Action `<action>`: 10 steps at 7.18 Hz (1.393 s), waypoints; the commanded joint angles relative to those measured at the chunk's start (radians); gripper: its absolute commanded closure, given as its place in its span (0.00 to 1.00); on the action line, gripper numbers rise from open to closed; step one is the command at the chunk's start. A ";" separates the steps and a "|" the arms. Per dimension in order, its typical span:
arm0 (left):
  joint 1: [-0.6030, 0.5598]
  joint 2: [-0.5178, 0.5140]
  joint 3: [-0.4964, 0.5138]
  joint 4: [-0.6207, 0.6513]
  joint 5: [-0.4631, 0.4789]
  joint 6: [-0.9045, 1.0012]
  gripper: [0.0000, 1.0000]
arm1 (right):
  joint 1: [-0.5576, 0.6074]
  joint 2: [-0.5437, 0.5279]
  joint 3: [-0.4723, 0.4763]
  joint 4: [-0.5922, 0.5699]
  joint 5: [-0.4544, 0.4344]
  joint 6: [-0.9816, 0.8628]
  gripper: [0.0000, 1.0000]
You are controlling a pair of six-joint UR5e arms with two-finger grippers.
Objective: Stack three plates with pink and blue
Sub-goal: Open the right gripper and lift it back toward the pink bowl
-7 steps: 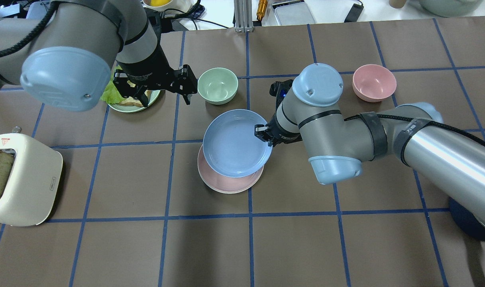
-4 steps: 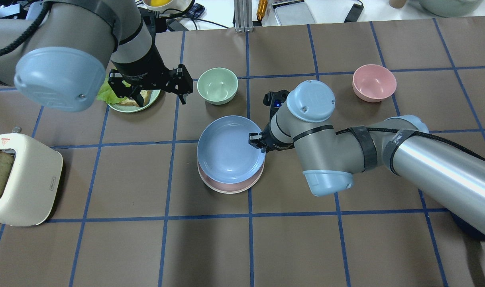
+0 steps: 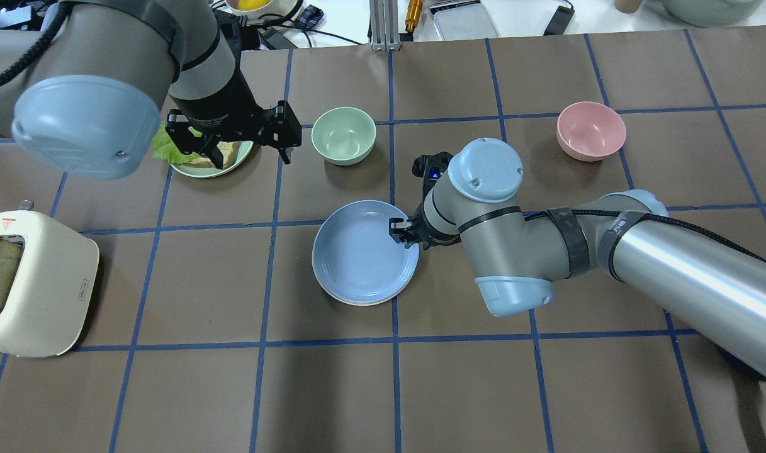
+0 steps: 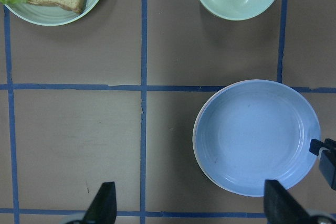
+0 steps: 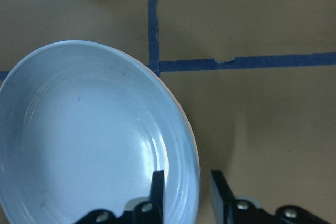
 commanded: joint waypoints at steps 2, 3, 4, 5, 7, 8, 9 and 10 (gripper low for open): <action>-0.001 0.026 -0.001 -0.002 0.003 -0.005 0.00 | -0.041 -0.009 -0.062 0.020 -0.005 -0.060 0.00; 0.001 0.020 -0.006 0.003 -0.001 -0.022 0.00 | -0.066 -0.026 -0.094 0.142 -0.016 -0.100 0.00; -0.003 0.027 -0.006 -0.003 0.002 -0.022 0.00 | -0.118 -0.044 -0.140 0.245 -0.020 -0.153 0.00; -0.001 0.031 -0.006 -0.003 -0.001 -0.022 0.00 | -0.193 -0.062 -0.195 0.363 -0.022 -0.267 0.00; 0.005 0.034 -0.006 -0.005 -0.001 -0.020 0.00 | -0.308 -0.098 -0.362 0.631 -0.031 -0.338 0.00; 0.007 0.034 -0.006 -0.006 0.000 -0.020 0.00 | -0.313 -0.118 -0.462 0.753 -0.122 -0.401 0.00; 0.010 0.034 -0.006 -0.006 0.002 -0.020 0.00 | -0.304 -0.121 -0.546 0.774 -0.135 -0.405 0.00; 0.010 0.035 -0.007 -0.009 0.002 -0.020 0.00 | -0.282 -0.122 -0.624 0.879 -0.134 -0.389 0.00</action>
